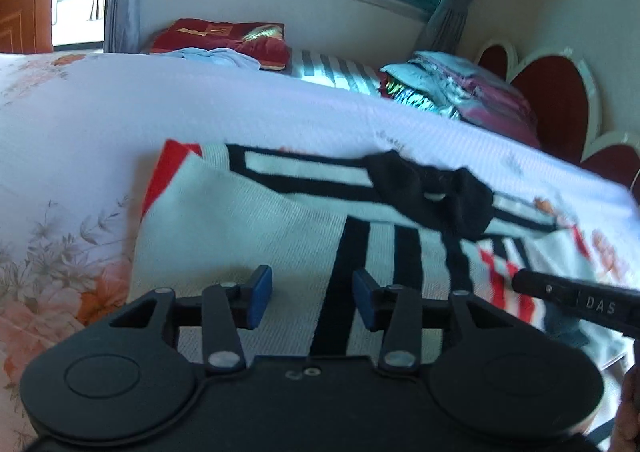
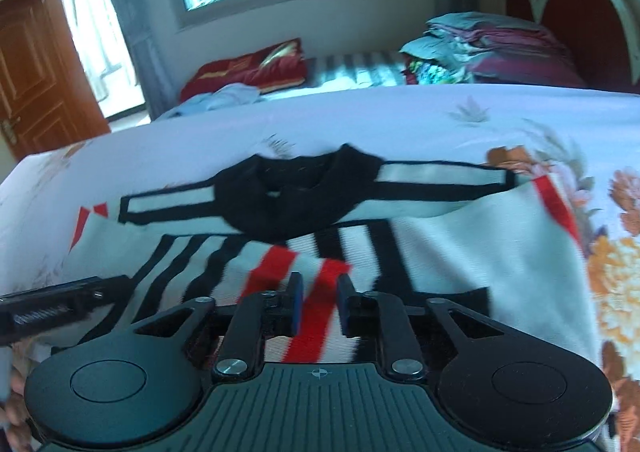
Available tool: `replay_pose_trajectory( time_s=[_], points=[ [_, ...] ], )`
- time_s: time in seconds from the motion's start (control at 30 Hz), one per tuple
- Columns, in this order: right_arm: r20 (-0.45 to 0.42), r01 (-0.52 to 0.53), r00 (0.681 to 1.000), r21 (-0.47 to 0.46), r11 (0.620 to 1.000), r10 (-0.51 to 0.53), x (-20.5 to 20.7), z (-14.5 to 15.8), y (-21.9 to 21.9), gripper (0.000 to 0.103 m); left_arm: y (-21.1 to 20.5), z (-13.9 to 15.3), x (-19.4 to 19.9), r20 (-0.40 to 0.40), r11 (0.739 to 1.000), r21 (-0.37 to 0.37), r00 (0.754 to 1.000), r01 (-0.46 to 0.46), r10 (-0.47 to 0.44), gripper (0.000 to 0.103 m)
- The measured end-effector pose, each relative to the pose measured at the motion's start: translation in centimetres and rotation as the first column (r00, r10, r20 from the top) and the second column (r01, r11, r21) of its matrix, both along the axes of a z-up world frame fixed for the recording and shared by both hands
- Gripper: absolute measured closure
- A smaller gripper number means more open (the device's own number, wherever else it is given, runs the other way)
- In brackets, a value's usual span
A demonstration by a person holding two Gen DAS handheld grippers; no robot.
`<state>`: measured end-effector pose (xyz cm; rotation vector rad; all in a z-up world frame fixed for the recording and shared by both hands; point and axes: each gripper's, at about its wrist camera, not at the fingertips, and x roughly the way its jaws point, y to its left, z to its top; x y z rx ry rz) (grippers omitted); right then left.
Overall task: Fold small clothes
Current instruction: 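Smooth the folded side flat with the left tool while the right tool presses the body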
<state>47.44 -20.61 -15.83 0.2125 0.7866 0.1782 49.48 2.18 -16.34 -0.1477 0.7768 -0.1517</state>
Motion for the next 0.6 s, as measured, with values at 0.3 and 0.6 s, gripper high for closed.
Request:
replay_pose_trajectory(
  time_s=[0.3,0.6],
  points=[
    [-0.016,0.058,0.998,-0.127,0.990,-0.060,0.8,-1.3,-1.3,0.072,0.0,-0.4,0.3,-0.004,0.999,0.047,1.000,0.020,-0.020,0.058],
    [0.008,0.005,1.000,-0.037,0.999,-0.004,-1.7,1.0,-0.3,0.072,0.1,1.1,-1.8,0.009,1.000,0.019,1.000,-0.001,0.001,0.060]
  ],
)
